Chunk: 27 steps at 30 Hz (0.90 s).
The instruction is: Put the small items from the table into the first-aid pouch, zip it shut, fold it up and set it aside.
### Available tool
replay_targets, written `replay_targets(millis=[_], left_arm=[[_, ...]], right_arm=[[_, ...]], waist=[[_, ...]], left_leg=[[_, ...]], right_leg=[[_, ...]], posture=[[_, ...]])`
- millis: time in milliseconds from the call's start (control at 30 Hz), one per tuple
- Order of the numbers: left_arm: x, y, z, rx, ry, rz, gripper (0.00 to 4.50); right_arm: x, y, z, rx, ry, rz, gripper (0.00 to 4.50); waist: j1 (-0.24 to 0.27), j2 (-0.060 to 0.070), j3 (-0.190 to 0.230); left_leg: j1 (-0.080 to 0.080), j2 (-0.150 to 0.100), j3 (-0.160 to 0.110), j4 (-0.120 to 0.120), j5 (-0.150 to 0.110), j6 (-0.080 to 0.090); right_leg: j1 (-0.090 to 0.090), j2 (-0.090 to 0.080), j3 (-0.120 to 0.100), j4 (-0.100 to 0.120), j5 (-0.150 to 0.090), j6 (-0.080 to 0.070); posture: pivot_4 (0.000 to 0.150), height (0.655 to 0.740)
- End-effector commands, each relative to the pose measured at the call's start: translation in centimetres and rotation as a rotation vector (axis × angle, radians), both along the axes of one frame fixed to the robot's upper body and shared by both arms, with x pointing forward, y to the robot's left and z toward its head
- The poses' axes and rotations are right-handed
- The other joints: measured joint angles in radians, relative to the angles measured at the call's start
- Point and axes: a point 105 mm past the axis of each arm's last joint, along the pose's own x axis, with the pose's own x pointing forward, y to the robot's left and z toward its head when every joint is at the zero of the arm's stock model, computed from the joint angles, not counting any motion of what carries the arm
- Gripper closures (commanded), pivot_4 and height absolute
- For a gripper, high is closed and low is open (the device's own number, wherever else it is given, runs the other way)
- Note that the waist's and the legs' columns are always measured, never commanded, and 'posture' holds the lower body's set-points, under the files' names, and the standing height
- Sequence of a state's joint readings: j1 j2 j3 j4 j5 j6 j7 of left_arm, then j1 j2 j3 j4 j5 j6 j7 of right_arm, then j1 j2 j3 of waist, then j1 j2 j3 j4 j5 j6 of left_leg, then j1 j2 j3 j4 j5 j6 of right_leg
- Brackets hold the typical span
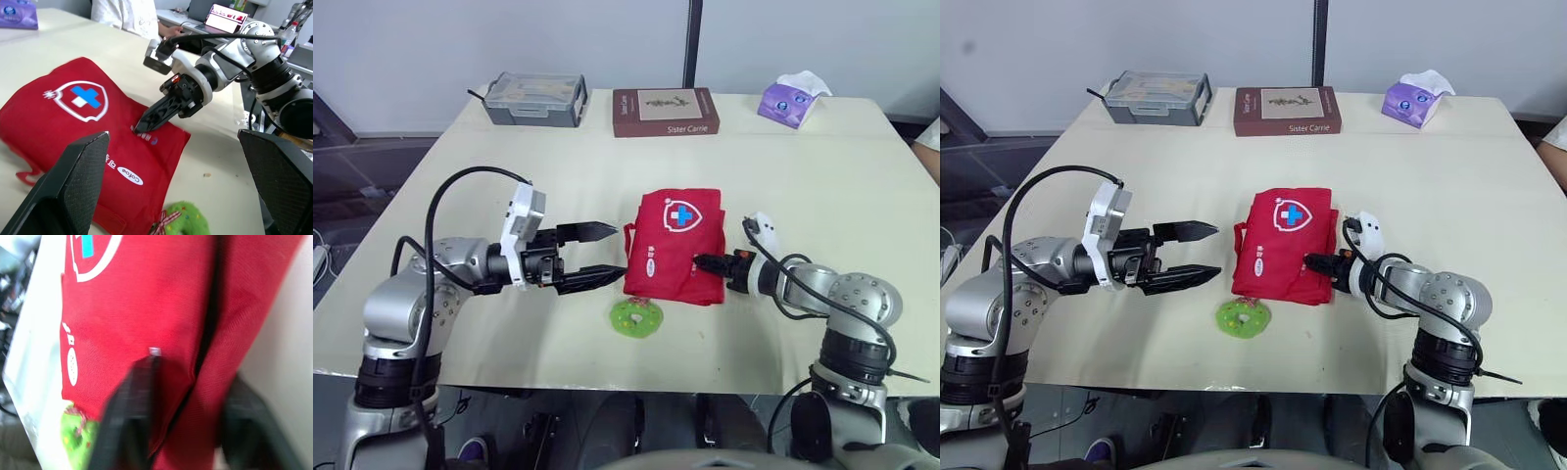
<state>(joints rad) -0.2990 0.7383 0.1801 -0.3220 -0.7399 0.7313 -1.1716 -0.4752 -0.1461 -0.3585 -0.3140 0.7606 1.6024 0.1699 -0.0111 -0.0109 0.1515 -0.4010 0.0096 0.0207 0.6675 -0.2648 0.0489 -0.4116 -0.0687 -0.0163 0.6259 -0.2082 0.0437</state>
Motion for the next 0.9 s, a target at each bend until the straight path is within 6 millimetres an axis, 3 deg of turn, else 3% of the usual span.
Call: replay_targets(millis=[33, 200, 367, 433, 567, 600, 700, 733, 800, 833, 867, 900], left_arm=[[-0.7, -1.5, 1.0, -0.036, -0.044, -0.056, 0.00], [-1.0, -4.1, 2.1, -0.103, -0.066, -0.137, 0.00], [-1.0, -6.6, 2.8, -0.140, -0.122, -0.229, 0.00], [-0.8, -7.4, 3.0, -0.155, -0.138, -0.255, 0.00], [-0.4, -8.3, 2.7, -0.159, -0.159, -0.297, 0.00], [-0.4, -8.6, 2.6, -0.158, -0.166, -0.305, 0.00], [-0.2, -9.0, 2.7, -0.166, -0.174, -0.328, 0.00], [-0.2, -9.0, 2.7, -0.166, -0.177, -0.333, 0.00], [0.0, -8.9, 2.7, -0.167, -0.179, -0.334, 0.00], [0.1, -8.8, 2.6, -0.169, -0.174, -0.326, 0.00], [0.3, -8.7, 2.6, -0.173, -0.166, -0.313, 0.00], [0.5, -8.5, 2.6, -0.180, -0.157, -0.295, 0.00]], right_arm=[[-0.9, -5.6, 1.8, -0.126, -0.079, -0.050, 4.47], [-3.4, -14.5, 4.5, -0.432, -0.054, -0.036, 4.47], [-3.5, -21.2, 5.7, -0.664, -0.033, 0.041, 4.47], [-3.1, -23.0, 5.5, -0.720, -0.024, 0.087, 4.47], [-1.3, -24.6, 4.2, -0.731, -0.019, 0.109, 4.47], [-0.9, -25.2, 3.9, -0.744, -0.016, 0.101, 3.77], [-0.9, -27.0, 3.6, -0.772, -0.011, 0.077, 2.83], [-1.2, -27.4, 4.2, -0.782, -0.036, 0.079, 2.54], [-2.2, -28.1, 6.4, -0.797, -0.121, 0.068, 1.26], [-2.6, -28.1, 7.8, -0.815, -0.191, 0.057, 0.94], [-3.1, -28.0, 8.8, -0.835, -0.253, 0.043, 0.28], [-3.5, -27.7, 9.6, -0.856, -0.314, 0.043, 0.15]], waist=[[0.007, 0.000, 0.001], [0.028, 0.005, 0.007], [0.007, -0.002, 0.007], [0.000, -0.002, 0.008], [-0.007, -0.002, 0.009], [-0.008, -0.002, 0.009], [0.000, -0.002, 0.010], [0.005, -0.002, 0.010], [0.014, -0.002, 0.010], [0.022, -0.001, 0.009], [0.022, -0.001, 0.009], [0.026, -0.001, 0.009]], left_leg=[[0.000, -0.001, 0.000, 0.000, 0.000, 0.000], [-0.005, -0.007, -0.002, 0.002, -0.002, 0.004], [-0.003, -0.006, 0.001, 0.001, -0.003, 0.006], [-0.002, -0.005, 0.003, 0.001, -0.003, 0.006], [0.002, -0.004, 0.006, 0.002, -0.002, 0.006], [0.002, -0.003, 0.006, 0.002, -0.002, 0.006], [0.002, -0.003, 0.006, 0.002, -0.002, 0.006], [0.001, -0.004, 0.006, 0.002, -0.002, 0.006], [-0.001, -0.004, 0.004, 0.002, -0.002, 0.006], [-0.001, -0.004, 0.004, 0.002, -0.002, 0.006], [-0.001, -0.004, 0.004, 0.001, -0.002, 0.006], [-0.001, -0.004, 0.004, 0.001, -0.002, 0.006]], right_leg=[[0.000, 0.000, 0.000, 0.000, 0.000, 0.000], [0.000, -0.002, 0.006, -0.004, -0.002, 0.003], [0.001, 0.001, 0.011, -0.005, -0.005, 0.009], [0.001, 0.003, 0.013, -0.005, -0.005, 0.010], [0.001, 0.006, 0.017, -0.004, -0.004, 0.011], [0.001, 0.006, 0.017, -0.003, -0.004, 0.011], [0.001, 0.007, 0.018, -0.003, -0.004, 0.011], [0.001, 0.007, 0.018, -0.002, -0.004, 0.011], [0.001, 0.006, 0.019, -0.002, -0.002, 0.007], [0.001, 0.006, 0.019, -0.003, 0.000, 0.010], [0.000, 0.006, 0.019, -0.004, 0.000, 0.011], [0.000, 0.006, 0.019, -0.004, 0.000, 0.011]], posture=[[0.150, 0.7400], [0.150, 0.7400], [0.150, 0.7400], [0.150, 0.7400], [0.150, 0.7400], [0.150, 0.7400], [0.150, 0.7400], [0.150, 0.7400], [0.150, 0.7400], [0.150, 0.7400], [0.150, 0.7400], [0.150, 0.7400]])
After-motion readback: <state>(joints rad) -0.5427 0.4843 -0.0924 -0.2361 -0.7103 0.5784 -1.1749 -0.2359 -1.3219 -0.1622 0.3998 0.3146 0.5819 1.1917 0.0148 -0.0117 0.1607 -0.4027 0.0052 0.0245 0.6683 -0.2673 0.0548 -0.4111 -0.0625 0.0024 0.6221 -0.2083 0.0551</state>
